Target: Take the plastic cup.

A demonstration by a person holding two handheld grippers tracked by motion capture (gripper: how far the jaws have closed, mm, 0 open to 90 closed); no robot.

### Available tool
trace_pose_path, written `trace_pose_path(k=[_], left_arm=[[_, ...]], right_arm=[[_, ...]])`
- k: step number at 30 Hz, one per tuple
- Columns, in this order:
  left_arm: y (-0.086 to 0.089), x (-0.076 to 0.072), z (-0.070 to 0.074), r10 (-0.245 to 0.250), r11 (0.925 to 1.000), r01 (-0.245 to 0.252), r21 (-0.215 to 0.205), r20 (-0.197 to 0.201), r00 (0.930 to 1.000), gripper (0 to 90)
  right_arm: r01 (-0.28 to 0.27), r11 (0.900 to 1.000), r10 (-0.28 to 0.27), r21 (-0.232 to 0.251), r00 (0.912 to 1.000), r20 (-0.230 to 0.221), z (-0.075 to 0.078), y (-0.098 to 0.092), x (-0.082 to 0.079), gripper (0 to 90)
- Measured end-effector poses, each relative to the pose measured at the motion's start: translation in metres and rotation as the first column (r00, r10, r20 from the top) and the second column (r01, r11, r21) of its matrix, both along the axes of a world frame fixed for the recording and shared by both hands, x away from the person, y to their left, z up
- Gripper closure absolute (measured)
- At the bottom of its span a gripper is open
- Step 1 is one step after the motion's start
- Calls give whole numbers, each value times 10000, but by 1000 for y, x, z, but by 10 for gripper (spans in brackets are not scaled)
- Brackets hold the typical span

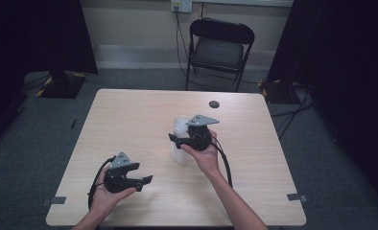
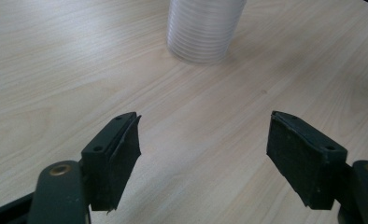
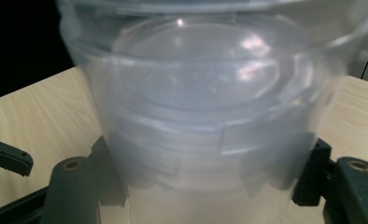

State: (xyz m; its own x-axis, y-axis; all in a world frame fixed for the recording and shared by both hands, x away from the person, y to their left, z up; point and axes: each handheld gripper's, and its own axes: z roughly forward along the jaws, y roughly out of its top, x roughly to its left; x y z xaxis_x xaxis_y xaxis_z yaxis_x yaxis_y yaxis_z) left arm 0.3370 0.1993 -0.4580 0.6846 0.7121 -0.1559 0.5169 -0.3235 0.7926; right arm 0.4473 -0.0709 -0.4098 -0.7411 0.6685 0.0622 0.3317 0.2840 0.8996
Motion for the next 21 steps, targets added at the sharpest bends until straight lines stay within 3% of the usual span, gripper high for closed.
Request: trace_pose_path(k=[21], left_arm=[[-1,0,-1,105,9999,-105,1,69,9999,251]], right_arm=[[4,9988,-13,499,9998,191,21,-4,0,316]])
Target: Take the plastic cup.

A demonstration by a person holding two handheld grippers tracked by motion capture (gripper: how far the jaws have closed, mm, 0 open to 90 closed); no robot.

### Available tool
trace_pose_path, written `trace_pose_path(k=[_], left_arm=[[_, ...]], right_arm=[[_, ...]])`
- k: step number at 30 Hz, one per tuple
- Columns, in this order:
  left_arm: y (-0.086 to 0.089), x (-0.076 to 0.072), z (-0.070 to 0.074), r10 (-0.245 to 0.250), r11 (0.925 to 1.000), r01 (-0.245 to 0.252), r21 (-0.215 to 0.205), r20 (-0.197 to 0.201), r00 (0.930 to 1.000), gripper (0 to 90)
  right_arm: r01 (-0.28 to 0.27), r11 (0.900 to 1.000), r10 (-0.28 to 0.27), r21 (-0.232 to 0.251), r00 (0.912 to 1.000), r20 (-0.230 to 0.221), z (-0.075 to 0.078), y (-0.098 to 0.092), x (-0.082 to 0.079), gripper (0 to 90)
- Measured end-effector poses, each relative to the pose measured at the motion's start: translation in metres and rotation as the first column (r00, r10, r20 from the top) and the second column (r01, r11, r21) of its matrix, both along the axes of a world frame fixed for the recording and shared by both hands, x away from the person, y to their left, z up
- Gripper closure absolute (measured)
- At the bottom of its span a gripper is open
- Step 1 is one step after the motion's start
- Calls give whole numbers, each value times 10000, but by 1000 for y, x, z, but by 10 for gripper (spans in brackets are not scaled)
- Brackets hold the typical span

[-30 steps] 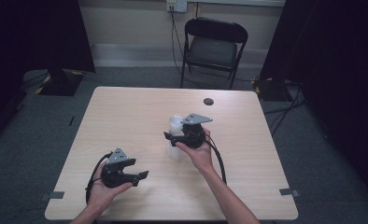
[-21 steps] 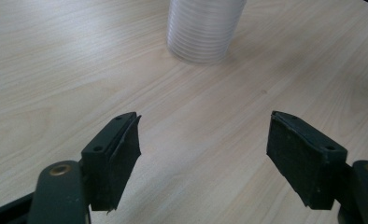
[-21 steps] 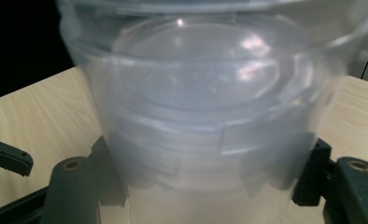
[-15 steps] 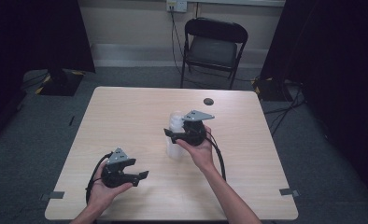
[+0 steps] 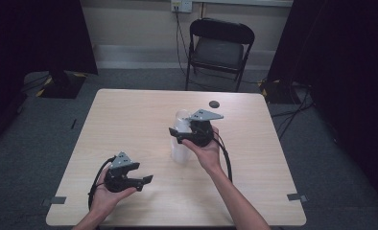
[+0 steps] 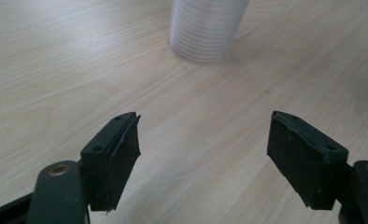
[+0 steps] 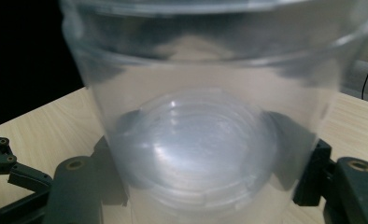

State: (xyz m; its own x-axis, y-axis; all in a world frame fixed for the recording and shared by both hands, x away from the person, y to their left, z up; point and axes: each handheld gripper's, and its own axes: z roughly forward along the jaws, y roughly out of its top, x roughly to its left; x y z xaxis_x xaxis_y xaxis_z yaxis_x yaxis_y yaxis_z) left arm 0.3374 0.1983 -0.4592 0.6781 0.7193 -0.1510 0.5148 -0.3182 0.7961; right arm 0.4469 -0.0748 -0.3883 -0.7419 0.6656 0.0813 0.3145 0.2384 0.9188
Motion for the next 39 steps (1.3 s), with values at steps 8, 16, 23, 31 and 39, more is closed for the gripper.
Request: trace_pose_path(k=[8,16,23,31,39], left_arm=[[0,0,0,38,10000,-39,29,74,10000,251],[1,-3,2,284,9996,-285,10,530,9982,290],[0,-2,0,-2,10000,7,-87,461,9989,329],[-4,-2,-1,-420,9982,436,-419,377,9984,378],[-5,-3,1,-438,9930,512,-1066,699,9966,459]], right_arm=[[-30,9998,29,213,10000,58,9,1,0,318],[113,9993,-116,367,9999,86,19,1,1,323],[106,9983,-115,579,9998,154,27,-2,-1,326],[208,9966,-214,803,9997,74,35,-7,-4,331],[278,9940,-291,1057,9995,112,44,-15,-6,337]])
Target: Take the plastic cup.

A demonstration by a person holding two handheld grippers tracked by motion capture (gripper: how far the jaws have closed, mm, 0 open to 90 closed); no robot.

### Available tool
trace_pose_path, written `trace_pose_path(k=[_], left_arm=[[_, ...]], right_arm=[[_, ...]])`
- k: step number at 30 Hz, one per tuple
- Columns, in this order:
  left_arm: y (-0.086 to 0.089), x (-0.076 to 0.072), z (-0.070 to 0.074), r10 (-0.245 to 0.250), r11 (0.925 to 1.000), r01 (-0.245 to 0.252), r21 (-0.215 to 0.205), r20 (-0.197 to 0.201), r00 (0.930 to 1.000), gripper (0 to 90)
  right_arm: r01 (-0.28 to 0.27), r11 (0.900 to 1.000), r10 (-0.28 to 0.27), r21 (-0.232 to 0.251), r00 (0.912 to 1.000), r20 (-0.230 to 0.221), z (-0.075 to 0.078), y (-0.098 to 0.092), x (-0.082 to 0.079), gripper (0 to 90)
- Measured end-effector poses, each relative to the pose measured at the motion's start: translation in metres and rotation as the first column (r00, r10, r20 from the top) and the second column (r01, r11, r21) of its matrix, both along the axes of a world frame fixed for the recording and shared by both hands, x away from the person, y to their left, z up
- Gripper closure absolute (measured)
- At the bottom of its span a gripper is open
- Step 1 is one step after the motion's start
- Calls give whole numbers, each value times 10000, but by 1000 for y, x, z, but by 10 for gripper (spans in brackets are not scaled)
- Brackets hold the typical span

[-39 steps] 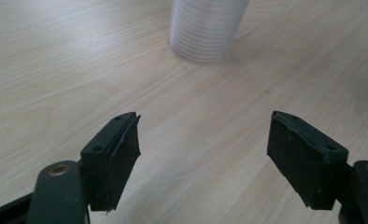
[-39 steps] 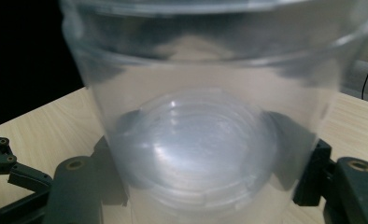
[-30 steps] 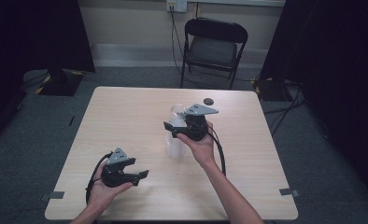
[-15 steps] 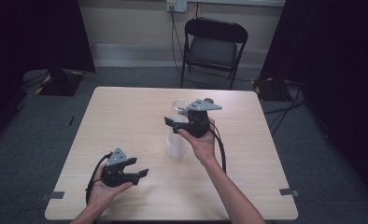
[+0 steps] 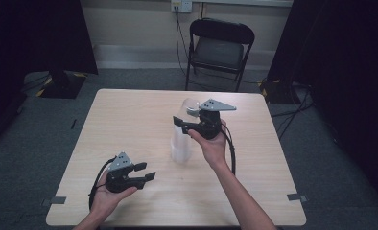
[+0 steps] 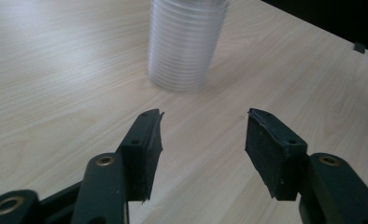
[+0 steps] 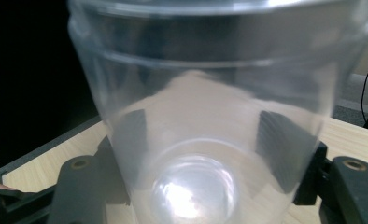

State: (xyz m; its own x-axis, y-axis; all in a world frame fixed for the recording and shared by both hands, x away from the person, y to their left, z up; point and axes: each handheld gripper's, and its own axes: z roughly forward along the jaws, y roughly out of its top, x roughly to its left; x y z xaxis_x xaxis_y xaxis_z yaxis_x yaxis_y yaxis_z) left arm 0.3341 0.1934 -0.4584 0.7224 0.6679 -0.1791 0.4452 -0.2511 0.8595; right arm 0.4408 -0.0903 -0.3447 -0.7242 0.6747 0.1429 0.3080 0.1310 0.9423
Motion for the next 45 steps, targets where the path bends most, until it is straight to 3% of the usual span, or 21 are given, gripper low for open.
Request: trace_pose_path(k=[5,15,21,23,25,31,39,41,44,45], left_arm=[[-2,-1,0,-88,9999,89,-68,135,9999,467],[0,-1,1,210,9986,-161,-505,988,9949,503],[-4,-2,1,-230,9984,279,-483,991,9948,521],[-5,-2,1,-318,9976,366,-586,816,9962,521],[-5,-2,1,-311,9986,347,-396,882,9956,523],[-2,-1,3,-217,9963,264,-817,575,9981,529],[-5,-1,2,-320,9994,326,-83,668,9973,558],[-6,-2,3,-239,9997,245,-63,868,9959,558],[-8,-1,4,-295,9993,310,-211,675,9973,536],[-9,-1,4,-258,9994,274,-198,779,9966,533]], right_arm=[[-94,9999,94,139,10000,-12,4,-4,-3,338],[58,9987,-61,512,10000,56,17,-22,-15,341],[265,9981,-268,564,9996,31,20,-39,-21,342],[379,9976,-379,573,9993,-7,19,-45,-23,342],[455,9970,-452,621,9990,-59,18,-51,-25,344],[645,9960,-626,617,9975,-321,9,-66,-33,347],[609,9954,-557,741,9959,-708,-6,-73,-39,364],[524,9949,-450,860,9953,-861,-10,-74,-42,366],[529,9953,-443,814,9936,-1042,-16,-74,-47,366],[513,9956,-426,780,9931,-1089,-18,-74,-48,366]])
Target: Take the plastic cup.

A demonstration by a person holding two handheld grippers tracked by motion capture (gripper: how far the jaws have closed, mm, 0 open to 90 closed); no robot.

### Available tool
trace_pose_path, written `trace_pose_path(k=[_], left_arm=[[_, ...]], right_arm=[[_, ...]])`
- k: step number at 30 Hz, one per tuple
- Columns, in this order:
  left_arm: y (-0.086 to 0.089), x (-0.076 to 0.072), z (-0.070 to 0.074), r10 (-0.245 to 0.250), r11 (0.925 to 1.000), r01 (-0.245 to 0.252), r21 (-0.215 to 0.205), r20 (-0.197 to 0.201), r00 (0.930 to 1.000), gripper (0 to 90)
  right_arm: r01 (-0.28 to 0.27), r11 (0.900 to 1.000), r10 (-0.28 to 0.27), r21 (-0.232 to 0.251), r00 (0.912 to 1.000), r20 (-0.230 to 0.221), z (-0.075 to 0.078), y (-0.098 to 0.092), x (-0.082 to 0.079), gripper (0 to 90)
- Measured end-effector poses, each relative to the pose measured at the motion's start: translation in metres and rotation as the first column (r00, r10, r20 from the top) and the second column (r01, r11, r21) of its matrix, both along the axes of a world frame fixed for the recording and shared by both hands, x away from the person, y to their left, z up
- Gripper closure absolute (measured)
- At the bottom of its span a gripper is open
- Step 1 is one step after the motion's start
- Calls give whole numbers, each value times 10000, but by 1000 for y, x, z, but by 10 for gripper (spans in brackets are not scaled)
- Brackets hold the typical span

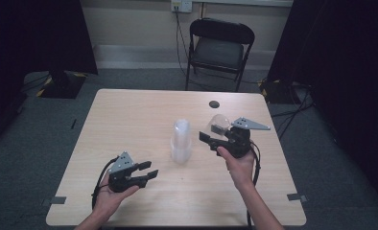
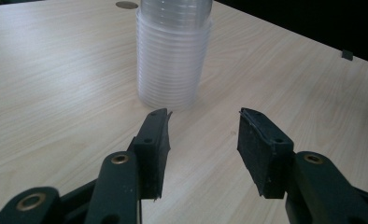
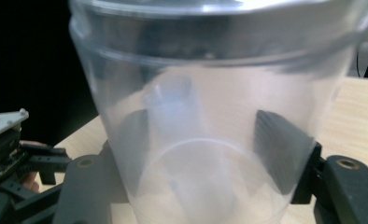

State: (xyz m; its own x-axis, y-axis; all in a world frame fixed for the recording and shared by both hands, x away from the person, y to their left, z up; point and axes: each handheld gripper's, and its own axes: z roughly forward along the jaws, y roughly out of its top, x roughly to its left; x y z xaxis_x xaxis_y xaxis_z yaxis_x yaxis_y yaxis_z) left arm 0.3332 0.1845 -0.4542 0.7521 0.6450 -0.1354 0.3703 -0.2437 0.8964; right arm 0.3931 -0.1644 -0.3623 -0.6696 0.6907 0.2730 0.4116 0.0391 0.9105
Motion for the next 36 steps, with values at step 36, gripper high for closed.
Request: trace_pose_path(k=[36], left_arm=[[-68,15,28,-829,9959,834,-353,165,9964,412]], right_arm=[[-567,9785,980,1984,9738,-2050,-26,-4,-20,389]])
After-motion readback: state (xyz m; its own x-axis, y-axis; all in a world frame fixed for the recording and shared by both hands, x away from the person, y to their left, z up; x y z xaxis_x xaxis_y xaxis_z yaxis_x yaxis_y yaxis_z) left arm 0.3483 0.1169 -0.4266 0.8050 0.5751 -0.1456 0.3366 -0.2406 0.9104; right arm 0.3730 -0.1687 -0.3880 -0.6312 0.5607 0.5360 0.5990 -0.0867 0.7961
